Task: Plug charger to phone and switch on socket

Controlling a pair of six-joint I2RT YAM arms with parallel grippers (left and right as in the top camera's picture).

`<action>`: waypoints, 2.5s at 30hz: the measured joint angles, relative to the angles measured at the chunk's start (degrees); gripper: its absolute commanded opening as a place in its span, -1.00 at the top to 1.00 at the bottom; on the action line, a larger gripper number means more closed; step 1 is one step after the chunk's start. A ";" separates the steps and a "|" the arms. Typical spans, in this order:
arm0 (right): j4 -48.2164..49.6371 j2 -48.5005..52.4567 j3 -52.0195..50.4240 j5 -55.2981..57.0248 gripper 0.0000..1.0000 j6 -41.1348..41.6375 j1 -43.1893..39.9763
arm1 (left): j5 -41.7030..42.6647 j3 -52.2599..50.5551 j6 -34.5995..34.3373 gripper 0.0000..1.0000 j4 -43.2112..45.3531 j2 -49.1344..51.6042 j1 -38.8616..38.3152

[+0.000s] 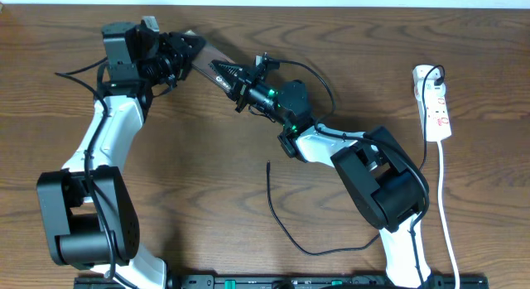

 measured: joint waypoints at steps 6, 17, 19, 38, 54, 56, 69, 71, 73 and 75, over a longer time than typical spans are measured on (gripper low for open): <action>0.00 0.00 0.00 0.00 0.97 0.00 0.00 | 0.83 -0.02 -1.16 0.21 1.66 0.00 0.00; 0.00 0.00 0.00 -0.13 0.97 0.00 0.00 | 1.42 -0.02 -1.62 0.56 1.64 0.00 0.09; 0.02 0.00 0.00 -0.17 0.97 0.00 0.00 | 1.42 -0.02 -1.40 0.63 1.64 0.00 0.15; 0.04 0.00 0.00 -0.22 0.95 0.96 0.00 | 1.53 -0.02 -3.06 0.85 1.68 0.00 0.26; 1.44 0.00 0.13 -2.25 -0.99 0.98 0.02 | 0.52 -0.04 -1.64 0.85 1.42 0.02 0.26; 1.84 0.00 0.13 -2.36 -0.98 0.94 0.02 | 0.50 -0.04 -1.31 0.85 1.42 0.02 0.26; 3.96 0.00 0.13 -3.06 -0.98 0.98 -0.46 | 2.10 -0.04 -1.05 0.85 1.40 0.04 6.73; 3.98 0.00 0.13 -3.80 -0.99 0.98 -1.18 | 3.45 -0.04 -1.25 0.86 1.42 0.04 9.62; 3.96 0.00 0.13 -4.57 -0.99 0.98 -1.99 | 5.38 -0.04 -1.73 0.85 1.44 0.04 13.00; 3.89 0.00 0.13 -5.68 -0.98 0.81 -3.08 | 7.30 -0.04 -2.21 0.85 1.46 0.04 16.17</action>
